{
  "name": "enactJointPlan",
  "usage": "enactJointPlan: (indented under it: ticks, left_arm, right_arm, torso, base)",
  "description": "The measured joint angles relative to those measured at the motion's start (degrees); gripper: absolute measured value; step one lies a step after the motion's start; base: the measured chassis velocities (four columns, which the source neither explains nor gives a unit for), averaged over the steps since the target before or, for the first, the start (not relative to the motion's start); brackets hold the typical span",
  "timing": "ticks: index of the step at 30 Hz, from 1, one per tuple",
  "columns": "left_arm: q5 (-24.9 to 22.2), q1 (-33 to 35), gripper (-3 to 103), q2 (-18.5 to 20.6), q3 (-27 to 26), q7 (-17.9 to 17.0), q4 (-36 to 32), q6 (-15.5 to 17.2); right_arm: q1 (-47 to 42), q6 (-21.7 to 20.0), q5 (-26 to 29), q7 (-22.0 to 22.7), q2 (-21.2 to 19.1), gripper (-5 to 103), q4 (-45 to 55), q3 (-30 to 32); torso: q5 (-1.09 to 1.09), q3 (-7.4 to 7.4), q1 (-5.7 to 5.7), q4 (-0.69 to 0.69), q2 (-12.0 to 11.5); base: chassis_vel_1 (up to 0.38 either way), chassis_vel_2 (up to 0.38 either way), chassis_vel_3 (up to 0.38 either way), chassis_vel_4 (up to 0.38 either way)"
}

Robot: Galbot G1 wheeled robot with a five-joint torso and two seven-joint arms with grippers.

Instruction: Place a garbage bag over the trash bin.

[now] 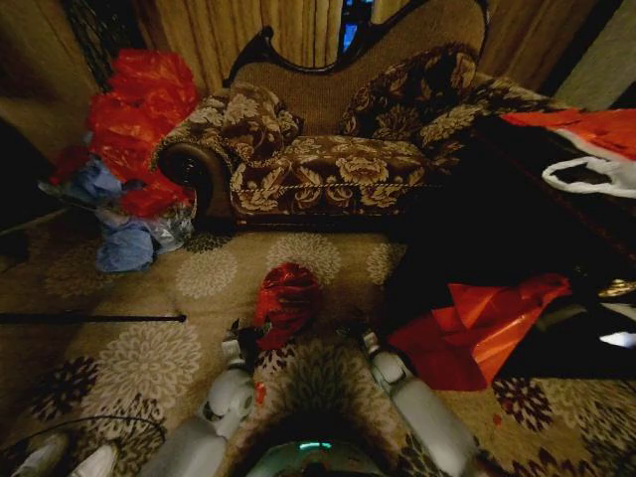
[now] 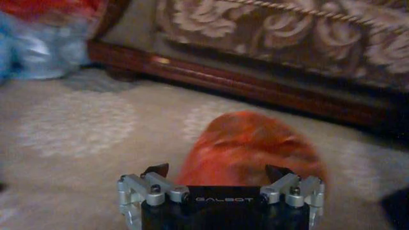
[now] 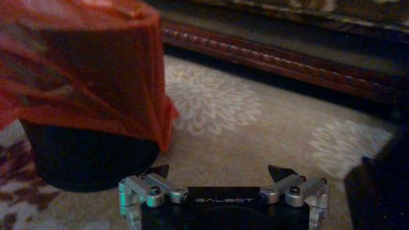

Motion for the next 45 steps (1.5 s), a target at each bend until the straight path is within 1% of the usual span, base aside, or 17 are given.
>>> enactJointPlan:
  ticks: [2,3,4,5,6,8,12,16,19,20,23,25,28,29,33,38,45]
  left_arm:
    - [-5.97,-6.04,100,1.01,2.03,-2.60,0.39,2.75]
    - [-5.97,-6.04,100,1.01,2.03,-2.60,0.39,2.75]
    - [-8.69,-9.27,103,0.92,3.34,-4.23,1.42,3.85]
    - [-12.38,-14.17,100,0.09,6.05,-6.77,3.99,5.35]
    - [-12.38,-14.17,100,0.09,6.05,-6.77,3.99,5.35]
    - [-14.40,-19.87,90,-2.16,9.49,-9.07,8.95,6.52]
    - [-17.08,-27.35,74,-6.07,14.00,-10.37,18.54,7.93]
    - [-17.80,-30.62,63,-8.39,16.03,-11.54,23.60,8.09]
    - [-18.69,-34.04,46,-11.27,17.28,-12.73,29.74,8.63]
    - [-18.69,-34.04,46,-11.27,17.28,-12.73,29.74,8.63]
    - [-18.53,-35.91,30,-13.13,17.53,-12.88,34.51,8.81]
    - [-18.35,-36.34,30,-13.60,17.57,-12.79,36.09,8.81]
    - [-16.80,-37.49,15,-15.26,17.63,-11.79,41.79,8.36]
    - [-16.80,-37.49,15,-15.26,17.63,-11.79,41.79,8.36]
    - [-13.14,-38.29,2,-17.16,16.59,-9.92,47.75,6.94]
    - [-12.19,-38.70,0,-18.19,16.34,-8.84,50.25,6.61]
    - [-8.02,-41.14,0,-23.10,16.38,-5.65,62.69,3.43]
  right_arm:
    - [-1.72,-0.37,0.29,0.05,-0.24,100,2.49,1.60]
    - [-1.72,-0.37,0.29,0.05,-0.24,100,2.49,1.60]
    - [-2.56,-0.51,0.48,0.05,-0.36,100,3.64,2.39]
    - [-3.60,-0.57,0.75,0.05,-0.46,100,5.13,3.52]
    - [-3.60,-0.57,0.75,0.05,-0.46,100,5.13,3.52]
    - [-5.10,-0.65,1.30,0.01,-0.71,100,7.34,5.39]
    - [-7.60,-0.93,2.81,-0.12,-1.79,100,10.75,8.07]
    - [-8.66,-1.07,3.50,-0.27,-2.57,100,11.72,9.20]
    - [-9.79,-1.11,4.34,-0.58,-3.42,100,12.42,11.02]
    - [-9.79,-1.11,4.34,-0.58,-3.42,100,12.42,11.02]
    - [-10.61,-1.57,5.31,-0.76,-4.34,100,12.93,12.50]
    - [-10.84,-1.78,5.64,-0.78,-4.66,100,13.08,12.88]
    - [-11.66,-2.52,6.63,-0.78,-5.69,100,13.56,13.70]
    - [-11.66,-2.52,6.63,-0.78,-5.69,100,13.56,13.70]
    - [-12.44,-3.17,6.99,-0.86,-6.57,100,14.01,14.13]
    - [-12.43,-3.19,6.99,-0.97,-6.73,100,13.85,14.19]
    - [-10.95,-3.54,7.08,-0.94,-6.63,100,12.98,12.89]
  torso:
    - [-0.01,0.00,0.00,-0.01,0.00]
    - [-0.01,0.00,0.00,-0.01,0.00]
    - [-0.01,0.00,0.01,-0.01,0.00]
    - [0.00,0.01,0.01,-0.01,0.00]
    - [0.00,0.01,0.01,-0.01,0.00]
    - [-0.03,0.01,0.01,-0.01,0.00]
    - [-0.01,0.01,0.02,-0.01,0.00]
    - [-0.01,0.01,0.02,0.00,0.00]
    - [-0.01,0.01,0.02,0.00,0.00]
    - [-0.01,0.01,0.02,0.00,0.00]
    - [-0.01,0.01,0.02,0.00,0.00]
    - [-0.01,0.01,0.02,0.00,0.00]
    - [-0.02,0.01,0.02,0.00,0.00]
    - [-0.02,0.01,0.02,0.00,0.00]
    - [-0.01,0.01,0.02,0.00,-0.01]
    - [-0.02,0.00,0.01,0.01,0.00]
    - [-0.02,0.00,0.01,0.01,-0.01]
  base:
    - [0.000,0.000,0.000,0.000]
    - [0.000,0.000,0.000,0.000]
    - [0.000,0.000,0.000,0.000]
    - [0.000,0.000,0.000,0.000]
    - [0.000,0.000,0.000,0.000]
    - [0.000,0.000,0.000,0.000]
    - [0.000,0.000,0.000,0.000]
    - [0.000,0.000,0.000,0.000]
    - [0.000,0.000,0.000,0.000]
    - [0.000,0.000,0.000,0.000]
    - [0.000,0.000,0.000,0.000]
    - [0.000,0.000,0.000,0.000]
    - [0.000,0.000,0.000,0.000]
    - [0.000,0.000,0.000,0.000]
    - [0.000,0.000,0.000,0.000]
    - [0.000,0.000,0.000,0.000]
    - [0.000,0.000,0.000,0.000]
